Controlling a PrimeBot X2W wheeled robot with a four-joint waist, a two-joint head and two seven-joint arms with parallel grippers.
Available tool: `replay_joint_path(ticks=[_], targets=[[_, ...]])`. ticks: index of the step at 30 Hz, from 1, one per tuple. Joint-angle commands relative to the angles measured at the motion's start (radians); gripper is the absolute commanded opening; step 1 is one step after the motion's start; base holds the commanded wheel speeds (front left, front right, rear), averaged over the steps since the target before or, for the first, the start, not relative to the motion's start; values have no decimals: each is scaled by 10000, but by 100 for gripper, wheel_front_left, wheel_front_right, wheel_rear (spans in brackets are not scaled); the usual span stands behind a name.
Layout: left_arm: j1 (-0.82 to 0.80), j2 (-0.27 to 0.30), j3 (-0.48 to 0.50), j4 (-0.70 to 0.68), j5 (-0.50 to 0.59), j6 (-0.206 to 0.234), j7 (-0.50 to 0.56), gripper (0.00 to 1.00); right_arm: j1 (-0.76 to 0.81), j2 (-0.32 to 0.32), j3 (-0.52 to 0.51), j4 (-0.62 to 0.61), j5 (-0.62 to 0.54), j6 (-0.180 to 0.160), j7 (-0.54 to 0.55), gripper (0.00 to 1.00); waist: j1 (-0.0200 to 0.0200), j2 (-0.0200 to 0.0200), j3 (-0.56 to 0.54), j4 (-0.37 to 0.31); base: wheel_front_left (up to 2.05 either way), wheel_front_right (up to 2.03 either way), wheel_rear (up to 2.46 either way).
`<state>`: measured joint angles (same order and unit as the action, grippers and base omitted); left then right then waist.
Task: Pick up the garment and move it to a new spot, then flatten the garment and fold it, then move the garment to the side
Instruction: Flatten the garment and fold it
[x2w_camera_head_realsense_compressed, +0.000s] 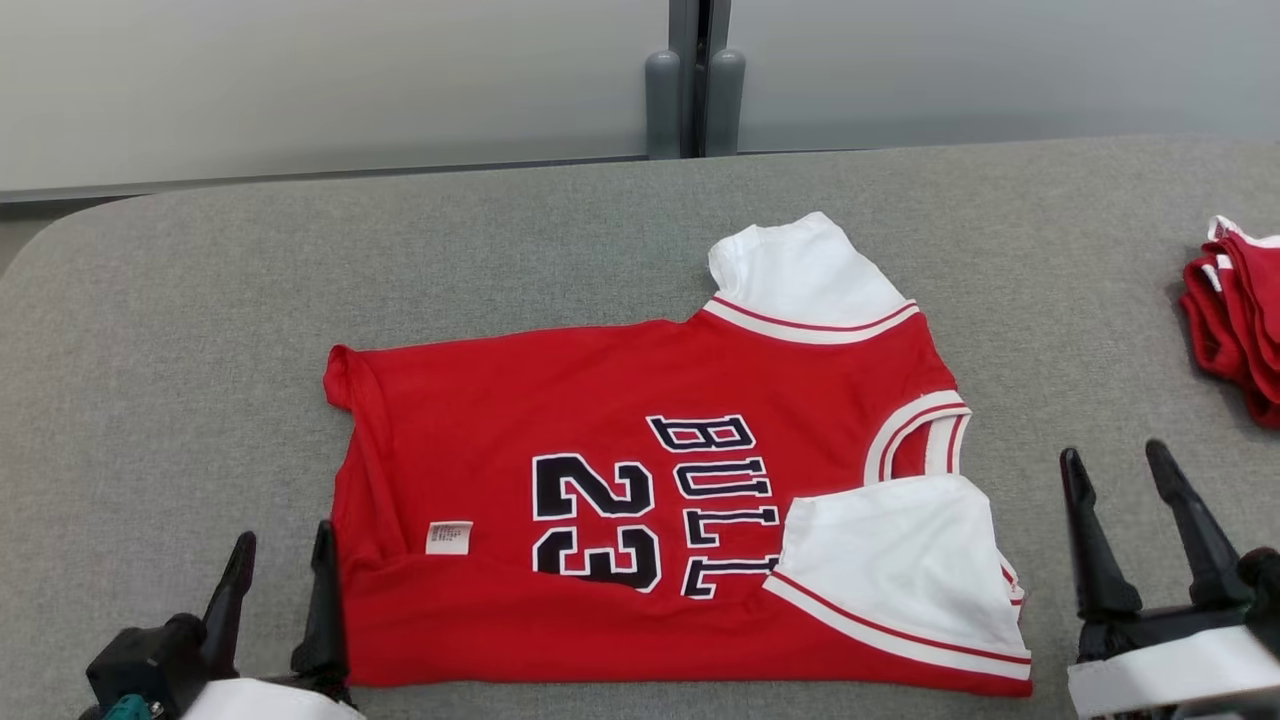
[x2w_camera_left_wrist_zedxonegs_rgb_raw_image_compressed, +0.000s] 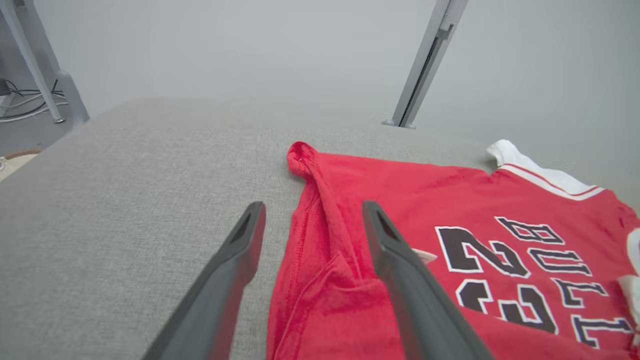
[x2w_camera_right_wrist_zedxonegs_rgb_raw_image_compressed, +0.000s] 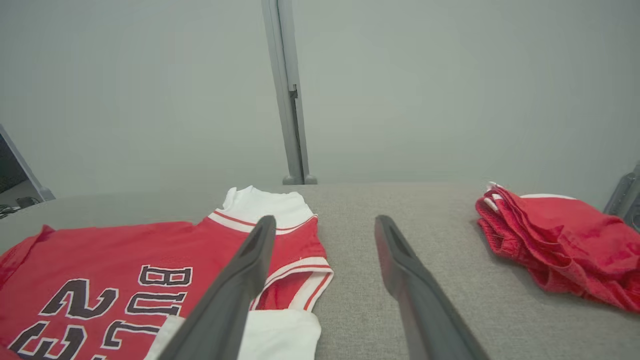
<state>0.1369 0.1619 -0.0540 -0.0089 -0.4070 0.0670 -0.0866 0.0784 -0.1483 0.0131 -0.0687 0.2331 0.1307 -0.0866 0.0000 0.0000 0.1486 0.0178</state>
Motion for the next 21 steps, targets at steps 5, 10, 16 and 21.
replay_joint_path(ticks=[5,10,16,21], targets=[[-567,18,-206,-306,441,81,-526,100,-136,42,-165,-704,-413,0,436,100,0,0,-169,31,0,0,0],[-857,125,-358,-368,861,292,-554,100,178,232,-145,-1007,-489,0,695,100,0,0,-270,75,0,0,0],[-817,183,-443,-322,1003,438,-463,100,339,297,-139,-1156,-608,0,854,100,0,0,-277,79,0,0,0],[-843,216,-541,-264,1063,479,-387,100,418,354,-153,-1159,-557,0,840,100,0,0,-231,100,0,0,0]])
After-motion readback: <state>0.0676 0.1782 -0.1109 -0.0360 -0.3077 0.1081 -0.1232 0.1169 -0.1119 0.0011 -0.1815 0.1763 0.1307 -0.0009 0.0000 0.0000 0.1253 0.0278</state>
